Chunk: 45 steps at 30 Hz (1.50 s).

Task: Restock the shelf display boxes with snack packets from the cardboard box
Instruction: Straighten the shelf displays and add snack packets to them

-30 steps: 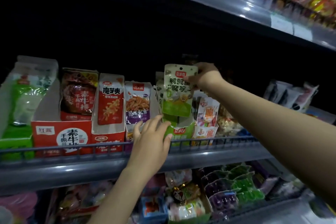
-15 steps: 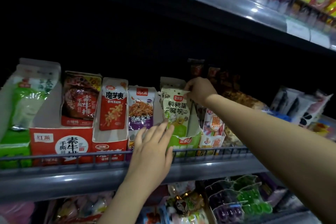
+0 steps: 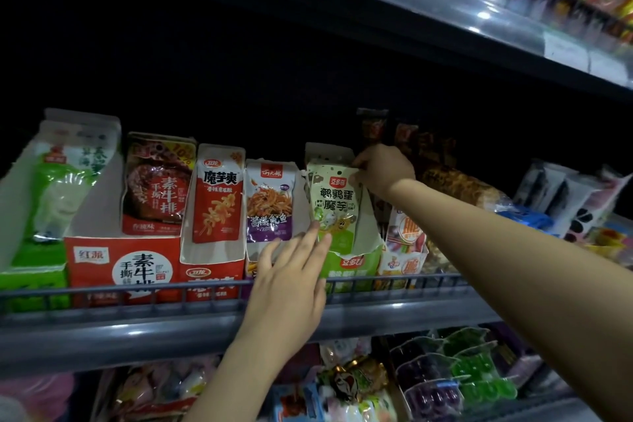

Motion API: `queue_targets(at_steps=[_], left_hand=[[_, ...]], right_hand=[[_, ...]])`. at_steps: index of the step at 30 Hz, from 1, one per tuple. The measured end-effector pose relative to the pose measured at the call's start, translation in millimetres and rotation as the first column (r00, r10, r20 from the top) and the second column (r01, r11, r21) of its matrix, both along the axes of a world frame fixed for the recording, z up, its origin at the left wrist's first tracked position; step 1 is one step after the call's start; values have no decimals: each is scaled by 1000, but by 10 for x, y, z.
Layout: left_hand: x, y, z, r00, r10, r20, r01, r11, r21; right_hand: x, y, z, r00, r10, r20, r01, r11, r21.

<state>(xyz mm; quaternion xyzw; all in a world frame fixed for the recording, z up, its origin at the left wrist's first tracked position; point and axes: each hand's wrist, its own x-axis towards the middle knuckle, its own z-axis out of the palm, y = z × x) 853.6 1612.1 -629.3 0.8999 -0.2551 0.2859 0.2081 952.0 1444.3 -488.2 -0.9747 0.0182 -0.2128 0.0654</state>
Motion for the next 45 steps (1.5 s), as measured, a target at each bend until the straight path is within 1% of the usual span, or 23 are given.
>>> queue_targets(at_steps=[3,6,8,10,11,14,16,19,21,23,26,28,30,32,35,37,41,45], left_hand=[[0,30,-23,999,-4,-51,6,999,36],[-50,59,-67,1000,17,4,-18,999,51],[-145,82,-64,998,14,53,-17,998,57],[-262,112,-64,996,-3,86,-2,998,59],[-326,129,-74,995,-10,100,4,998,58],[-534,186,-135,992,-13,127,6,999,53],[-693,226,-217,992,-25,127,20,999,39],[-911,281,-387,995,-41,88,38,999,37],[-1044,299,-528,999,-27,42,26,999,33],[-1146,300,-708,999,-12,-36,13,1000,22],[-1266,298,-988,974,3,-225,-14,999,-46],[-1325,298,-1164,937,28,-348,-44,998,-39],[-1381,301,-1370,905,47,-422,-63,998,-24],[-1447,296,-1611,848,63,-527,-74,997,0],[-1533,279,-2020,710,53,-702,-73,997,1],[-1578,278,-2305,603,47,-796,-118,993,-31],[-1693,273,-2863,454,65,-889,-184,983,-23],[-1756,261,-3305,324,67,-944,-173,985,11]], right_hand=[[-61,-1,65,1000,-5,-1,5,1000,-29],[-208,7,85,999,35,30,-35,999,-10],[-385,31,30,988,108,113,-114,992,49],[-627,80,-55,966,169,195,-179,983,32],[-760,106,-104,959,190,210,-197,980,13],[-1158,168,-286,943,248,221,-267,962,61],[-1402,192,-456,945,263,196,-286,953,104],[-1735,229,-777,952,272,142,-298,931,211],[-1937,256,-1026,961,260,95,-277,913,299],[-2117,276,-1333,968,244,66,-251,896,366],[-2358,310,-1855,977,215,7,-194,871,450],[-2521,331,-2211,978,199,-61,-141,849,509],[-2674,351,-2568,970,189,-153,-73,826,559],[-2801,371,-2903,951,183,-248,-4,812,584],[-2905,386,-3359,911,164,-378,106,793,600],[-2949,388,-3629,876,153,-458,176,782,598],[-3000,388,-4137,801,137,-582,294,757,584],[-3037,397,-4549,690,141,-710,398,746,535]])
